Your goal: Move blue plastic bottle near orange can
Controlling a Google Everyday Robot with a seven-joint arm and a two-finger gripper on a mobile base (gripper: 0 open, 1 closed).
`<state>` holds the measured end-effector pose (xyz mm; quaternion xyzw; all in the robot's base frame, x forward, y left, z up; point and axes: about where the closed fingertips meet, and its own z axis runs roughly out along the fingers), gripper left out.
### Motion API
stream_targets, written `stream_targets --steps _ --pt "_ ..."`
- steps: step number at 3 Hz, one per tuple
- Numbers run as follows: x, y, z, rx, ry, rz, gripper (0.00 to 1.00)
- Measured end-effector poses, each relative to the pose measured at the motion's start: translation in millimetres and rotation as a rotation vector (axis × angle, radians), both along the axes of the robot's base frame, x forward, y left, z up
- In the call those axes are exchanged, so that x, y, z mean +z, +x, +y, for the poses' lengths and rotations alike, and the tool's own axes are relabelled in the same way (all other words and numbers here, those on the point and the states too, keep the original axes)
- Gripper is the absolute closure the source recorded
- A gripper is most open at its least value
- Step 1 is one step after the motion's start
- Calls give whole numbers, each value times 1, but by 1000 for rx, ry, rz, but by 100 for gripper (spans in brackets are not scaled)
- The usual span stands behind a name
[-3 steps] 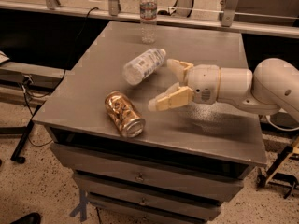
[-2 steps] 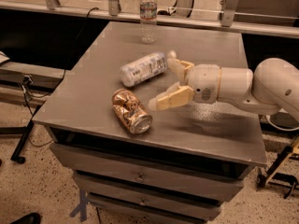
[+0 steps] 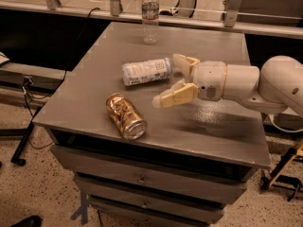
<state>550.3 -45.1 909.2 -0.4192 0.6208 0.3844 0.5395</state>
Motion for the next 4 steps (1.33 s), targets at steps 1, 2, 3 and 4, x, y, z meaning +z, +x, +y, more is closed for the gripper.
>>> stream_targets --steps 1,2,3,4 --pt "14 17 -13 -19 -37 -58 0" --pt "32 44 -31 -37 -80 -120 0" --pt "49 74 -47 -56 -123 -176 0" --pt "45 94 -53 -52 -179 -195 0"
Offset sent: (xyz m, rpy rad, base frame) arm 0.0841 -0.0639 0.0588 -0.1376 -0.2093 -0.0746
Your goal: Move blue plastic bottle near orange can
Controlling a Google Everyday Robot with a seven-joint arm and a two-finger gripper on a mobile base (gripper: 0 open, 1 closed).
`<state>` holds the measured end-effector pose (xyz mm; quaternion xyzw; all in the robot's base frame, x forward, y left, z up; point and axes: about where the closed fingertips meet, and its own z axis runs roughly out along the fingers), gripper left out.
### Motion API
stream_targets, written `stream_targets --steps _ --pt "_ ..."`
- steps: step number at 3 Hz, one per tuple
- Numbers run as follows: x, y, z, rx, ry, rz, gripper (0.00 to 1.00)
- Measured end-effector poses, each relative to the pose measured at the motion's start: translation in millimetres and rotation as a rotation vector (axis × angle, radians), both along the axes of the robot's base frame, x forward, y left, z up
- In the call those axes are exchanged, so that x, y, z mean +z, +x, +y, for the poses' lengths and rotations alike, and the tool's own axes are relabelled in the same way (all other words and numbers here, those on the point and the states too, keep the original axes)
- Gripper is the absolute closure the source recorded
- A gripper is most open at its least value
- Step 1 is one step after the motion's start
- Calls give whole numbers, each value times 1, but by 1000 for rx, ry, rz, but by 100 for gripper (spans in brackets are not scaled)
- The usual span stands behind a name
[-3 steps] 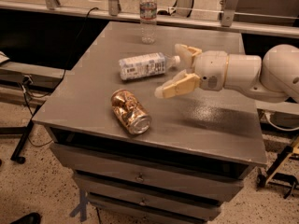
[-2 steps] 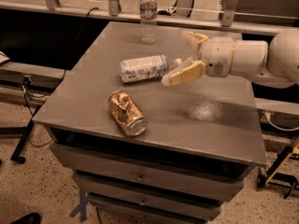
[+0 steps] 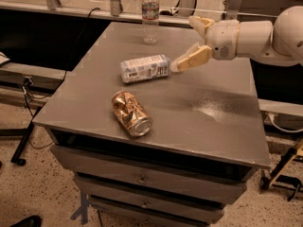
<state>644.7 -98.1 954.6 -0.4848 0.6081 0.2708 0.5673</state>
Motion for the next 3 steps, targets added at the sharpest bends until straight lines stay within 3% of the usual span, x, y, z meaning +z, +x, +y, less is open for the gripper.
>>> stream_targets --steps 2,3 --pt "-33 45 -19 -62 -197 -2 0" --pt "-54 65 -22 -101 -274 24 0"
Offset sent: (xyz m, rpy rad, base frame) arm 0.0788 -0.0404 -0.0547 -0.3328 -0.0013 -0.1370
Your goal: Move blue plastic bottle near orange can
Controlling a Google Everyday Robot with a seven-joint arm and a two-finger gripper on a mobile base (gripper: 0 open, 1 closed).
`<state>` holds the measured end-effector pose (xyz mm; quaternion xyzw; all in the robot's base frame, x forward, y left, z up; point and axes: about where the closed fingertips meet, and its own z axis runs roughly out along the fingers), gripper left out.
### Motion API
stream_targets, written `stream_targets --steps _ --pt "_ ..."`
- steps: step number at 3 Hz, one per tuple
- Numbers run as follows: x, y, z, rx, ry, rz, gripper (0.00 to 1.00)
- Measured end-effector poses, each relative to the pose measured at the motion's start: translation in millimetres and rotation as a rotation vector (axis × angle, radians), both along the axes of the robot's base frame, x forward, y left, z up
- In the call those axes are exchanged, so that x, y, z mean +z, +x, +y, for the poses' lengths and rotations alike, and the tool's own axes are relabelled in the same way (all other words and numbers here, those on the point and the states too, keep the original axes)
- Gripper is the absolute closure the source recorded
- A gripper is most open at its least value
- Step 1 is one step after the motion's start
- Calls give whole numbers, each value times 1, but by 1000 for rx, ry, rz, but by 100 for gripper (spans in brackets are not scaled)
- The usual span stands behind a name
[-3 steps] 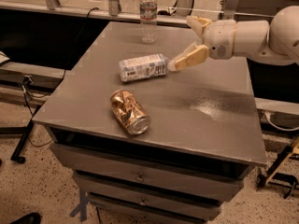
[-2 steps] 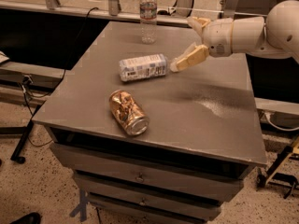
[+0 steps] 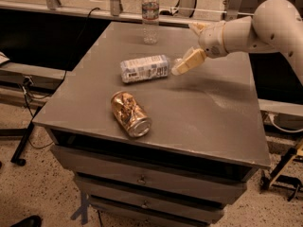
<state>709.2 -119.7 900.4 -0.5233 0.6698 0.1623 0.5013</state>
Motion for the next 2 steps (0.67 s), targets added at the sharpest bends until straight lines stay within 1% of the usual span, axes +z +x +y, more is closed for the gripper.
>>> stream_targets --steps 1,2 --pt "-27 9 -3 -31 -56 55 0" --pt "-40 4 6 -27 -70 128 16"
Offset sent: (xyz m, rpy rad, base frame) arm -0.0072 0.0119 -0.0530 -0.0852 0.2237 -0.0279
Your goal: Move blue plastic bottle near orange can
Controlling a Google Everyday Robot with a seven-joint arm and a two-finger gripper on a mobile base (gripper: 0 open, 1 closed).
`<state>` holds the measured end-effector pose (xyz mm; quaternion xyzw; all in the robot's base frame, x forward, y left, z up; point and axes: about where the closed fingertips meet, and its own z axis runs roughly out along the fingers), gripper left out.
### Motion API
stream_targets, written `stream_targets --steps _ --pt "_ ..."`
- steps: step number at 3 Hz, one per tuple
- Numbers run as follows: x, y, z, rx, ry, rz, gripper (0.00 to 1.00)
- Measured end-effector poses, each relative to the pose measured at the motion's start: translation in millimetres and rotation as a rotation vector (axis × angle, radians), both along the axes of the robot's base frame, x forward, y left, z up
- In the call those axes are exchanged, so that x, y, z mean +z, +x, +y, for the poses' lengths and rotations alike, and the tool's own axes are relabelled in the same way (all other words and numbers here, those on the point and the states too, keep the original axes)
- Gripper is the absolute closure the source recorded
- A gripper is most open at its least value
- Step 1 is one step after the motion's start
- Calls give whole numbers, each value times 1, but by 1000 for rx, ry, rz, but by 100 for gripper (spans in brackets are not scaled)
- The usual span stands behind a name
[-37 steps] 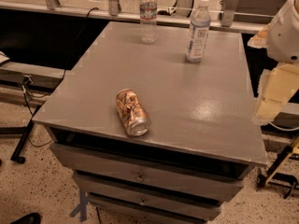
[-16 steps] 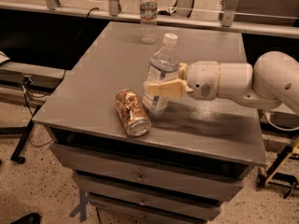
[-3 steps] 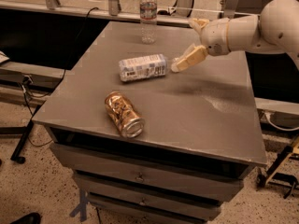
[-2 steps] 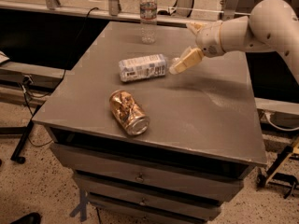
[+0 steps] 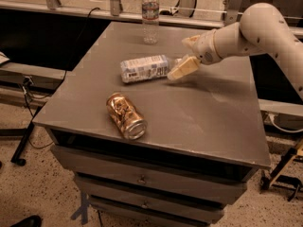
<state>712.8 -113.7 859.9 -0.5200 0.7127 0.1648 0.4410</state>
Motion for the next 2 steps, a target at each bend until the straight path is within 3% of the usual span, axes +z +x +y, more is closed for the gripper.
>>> stream_targets --steps 2 --pt "-16 -42 21 26 30 176 64"
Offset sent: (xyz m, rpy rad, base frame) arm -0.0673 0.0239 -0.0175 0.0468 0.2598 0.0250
